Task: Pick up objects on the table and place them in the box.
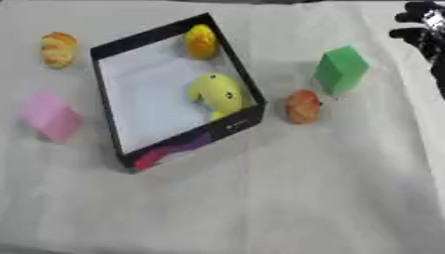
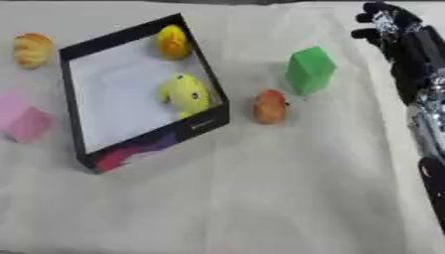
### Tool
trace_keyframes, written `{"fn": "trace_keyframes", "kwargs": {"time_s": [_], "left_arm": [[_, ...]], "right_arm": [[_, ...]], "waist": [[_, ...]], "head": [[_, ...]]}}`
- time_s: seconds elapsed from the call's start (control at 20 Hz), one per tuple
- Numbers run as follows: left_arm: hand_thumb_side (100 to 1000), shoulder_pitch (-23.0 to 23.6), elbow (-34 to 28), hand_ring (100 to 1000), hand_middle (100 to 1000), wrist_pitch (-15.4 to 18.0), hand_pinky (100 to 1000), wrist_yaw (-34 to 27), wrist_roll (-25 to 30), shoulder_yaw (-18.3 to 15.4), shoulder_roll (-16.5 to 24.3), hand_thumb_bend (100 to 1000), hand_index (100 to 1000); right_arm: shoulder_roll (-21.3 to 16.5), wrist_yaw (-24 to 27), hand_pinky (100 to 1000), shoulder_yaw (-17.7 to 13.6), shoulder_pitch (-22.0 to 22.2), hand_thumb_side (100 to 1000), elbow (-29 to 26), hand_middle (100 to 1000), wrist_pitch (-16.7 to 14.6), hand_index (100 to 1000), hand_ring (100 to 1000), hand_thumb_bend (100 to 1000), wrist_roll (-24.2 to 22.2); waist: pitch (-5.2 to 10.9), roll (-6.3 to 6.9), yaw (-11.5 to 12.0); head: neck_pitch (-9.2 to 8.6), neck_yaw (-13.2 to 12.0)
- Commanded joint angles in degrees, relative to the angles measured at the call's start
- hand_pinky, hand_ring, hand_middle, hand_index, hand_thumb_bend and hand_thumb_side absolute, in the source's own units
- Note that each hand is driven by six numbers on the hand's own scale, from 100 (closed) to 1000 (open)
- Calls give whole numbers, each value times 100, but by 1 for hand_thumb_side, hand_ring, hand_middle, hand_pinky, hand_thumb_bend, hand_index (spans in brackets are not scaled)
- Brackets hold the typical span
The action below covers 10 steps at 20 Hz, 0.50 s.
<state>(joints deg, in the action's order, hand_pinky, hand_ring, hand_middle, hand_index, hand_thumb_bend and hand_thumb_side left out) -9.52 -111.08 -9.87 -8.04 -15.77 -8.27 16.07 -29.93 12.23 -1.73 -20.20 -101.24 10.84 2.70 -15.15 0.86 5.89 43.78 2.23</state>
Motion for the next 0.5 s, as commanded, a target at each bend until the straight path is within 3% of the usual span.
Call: {"fn": "trace_keyframes", "kwargs": {"time_s": [0.05,0.3,0.5], "left_arm": [[931,-9,-61,742,745,6,814,-7,13,-15,65,138,834],[931,-20,-61,743,746,-1,814,1,25,-3,85,137,834],[932,-8,-49,743,746,-9,814,14,56,21,118,137,834]], "right_arm": [[-250,-55,963,-36,-44,725,-52,782,-24,848,781,100,-48],[-730,-123,958,109,-139,691,-3,790,-10,858,790,100,-209],[-1550,-322,949,384,-380,631,111,809,3,869,814,100,-612]], "waist": [[192,-13,14],[174,-47,30],[185,-80,50]], "head": [[-34,-14],[-140,-30],[-169,5]]}}
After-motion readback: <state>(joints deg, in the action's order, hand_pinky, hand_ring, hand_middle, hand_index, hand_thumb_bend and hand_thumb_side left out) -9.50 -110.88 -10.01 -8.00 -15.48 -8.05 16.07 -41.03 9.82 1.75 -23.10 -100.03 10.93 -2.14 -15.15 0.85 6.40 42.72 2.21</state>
